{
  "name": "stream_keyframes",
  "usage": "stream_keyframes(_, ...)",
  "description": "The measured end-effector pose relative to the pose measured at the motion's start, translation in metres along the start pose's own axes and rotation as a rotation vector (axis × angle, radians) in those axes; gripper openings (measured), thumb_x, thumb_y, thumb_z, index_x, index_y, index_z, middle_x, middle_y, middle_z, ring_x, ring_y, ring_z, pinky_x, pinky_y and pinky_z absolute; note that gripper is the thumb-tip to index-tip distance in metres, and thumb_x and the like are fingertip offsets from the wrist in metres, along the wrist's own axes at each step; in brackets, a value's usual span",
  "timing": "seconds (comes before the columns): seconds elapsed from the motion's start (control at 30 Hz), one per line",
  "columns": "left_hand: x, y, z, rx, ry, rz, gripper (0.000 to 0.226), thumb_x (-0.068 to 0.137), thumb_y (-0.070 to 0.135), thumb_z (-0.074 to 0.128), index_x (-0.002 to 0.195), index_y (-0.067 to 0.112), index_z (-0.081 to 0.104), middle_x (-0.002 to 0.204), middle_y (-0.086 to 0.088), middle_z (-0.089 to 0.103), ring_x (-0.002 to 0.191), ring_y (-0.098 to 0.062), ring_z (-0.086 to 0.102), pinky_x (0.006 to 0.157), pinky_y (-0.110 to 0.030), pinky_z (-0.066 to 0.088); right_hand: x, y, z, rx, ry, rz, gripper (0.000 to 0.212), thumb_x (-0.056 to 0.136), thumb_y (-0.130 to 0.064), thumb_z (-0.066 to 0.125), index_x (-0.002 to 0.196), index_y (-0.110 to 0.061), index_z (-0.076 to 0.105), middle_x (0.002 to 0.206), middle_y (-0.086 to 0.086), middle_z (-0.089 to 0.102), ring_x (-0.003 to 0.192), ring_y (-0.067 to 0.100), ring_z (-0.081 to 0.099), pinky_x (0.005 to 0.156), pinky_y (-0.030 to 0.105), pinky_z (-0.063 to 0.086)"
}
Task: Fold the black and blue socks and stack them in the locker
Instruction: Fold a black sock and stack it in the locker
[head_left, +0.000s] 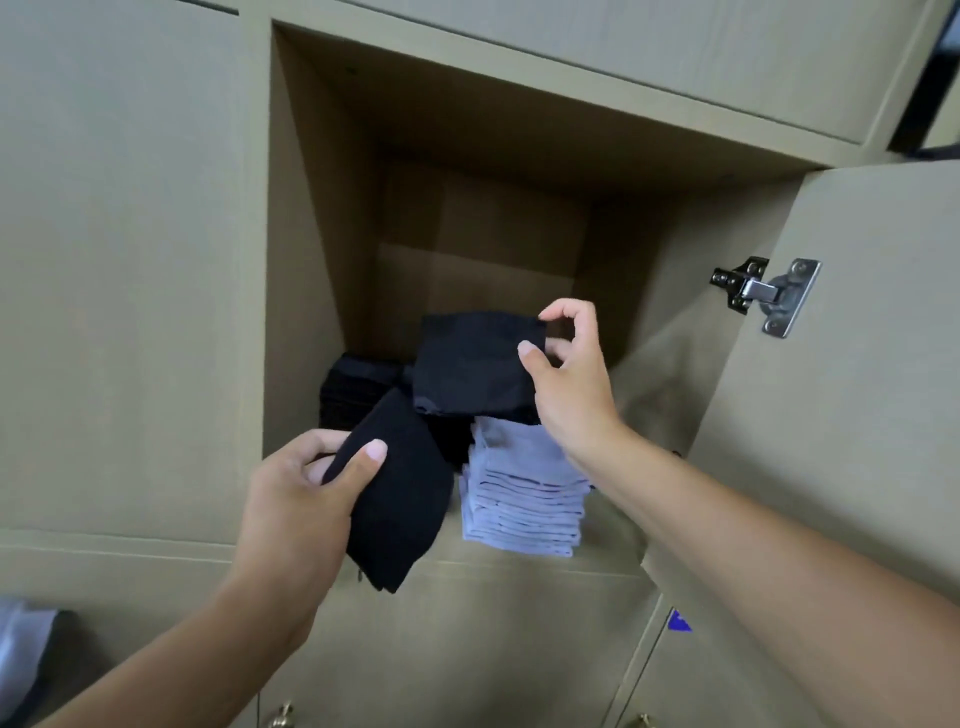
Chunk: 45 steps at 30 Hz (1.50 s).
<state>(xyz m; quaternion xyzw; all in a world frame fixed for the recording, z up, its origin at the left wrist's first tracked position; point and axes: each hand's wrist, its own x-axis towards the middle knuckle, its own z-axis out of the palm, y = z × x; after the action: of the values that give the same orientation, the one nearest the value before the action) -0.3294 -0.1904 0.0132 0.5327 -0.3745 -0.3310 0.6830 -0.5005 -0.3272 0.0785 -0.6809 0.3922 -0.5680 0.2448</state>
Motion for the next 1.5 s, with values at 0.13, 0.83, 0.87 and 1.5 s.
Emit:
stream_keyframes(0.13, -0.002, 0.000, 0.002, -0.015, -0.029, -0.011, 0.010, 0.096, 0.019, 0.068, 0.091, 0.011, 0.070, 0.075, -0.001, 0.078, 0.064, -0.013, 0.073, 0.059, -0.027, 0.051, 0.041, 0.004, -0.023, -0.213, 0.008, -0.078, 0.027, 0.102, -0.005, 0.051, 0.097, -0.023, 0.070, 0.102, -0.015, 0.068, 0.095, 0.002, 0.061, 0.083, 0.019, 0.045)
stream_keyframes(0.83, -0.002, -0.012, 0.012, 0.110, -0.096, -0.019, 0.007, 0.094, 0.020, 0.071, 0.087, 0.019, 0.072, 0.077, -0.003, 0.078, 0.081, -0.029, 0.075, 0.081, -0.060, 0.059, 0.131, 0.069, -0.062, -0.209, -0.079, 0.447, 0.038, 0.094, 0.007, 0.062, 0.124, -0.015, 0.068, 0.120, 0.016, 0.066, 0.110, 0.029, 0.062, 0.095, 0.039, 0.053)
stream_keyframes(0.87, -0.001, -0.012, 0.012, 0.113, -0.097, -0.016, 0.007, 0.094, 0.020, 0.070, 0.087, 0.018, 0.072, 0.077, -0.002, 0.078, 0.081, -0.029, 0.075, 0.082, -0.059, 0.059, 0.133, 0.072, -0.061, -0.197, -0.080, 0.463, 0.039, 0.094, 0.008, 0.060, 0.125, -0.015, 0.067, 0.120, 0.015, 0.065, 0.110, 0.029, 0.062, 0.092, 0.038, 0.053)
stream_keyframes(1.5, 0.006, -0.025, 0.007, 0.154, -0.097, 0.005, 0.009, 0.092, 0.021, 0.072, 0.083, 0.024, 0.073, 0.077, 0.001, 0.077, 0.080, -0.027, 0.075, 0.082, -0.059, 0.058, 0.145, 0.120, -0.046, -0.838, -0.258, 0.400, 0.030, 0.091, 0.000, 0.070, 0.120, -0.007, 0.068, 0.125, 0.010, 0.062, 0.119, 0.029, 0.058, 0.090, 0.029, 0.045)
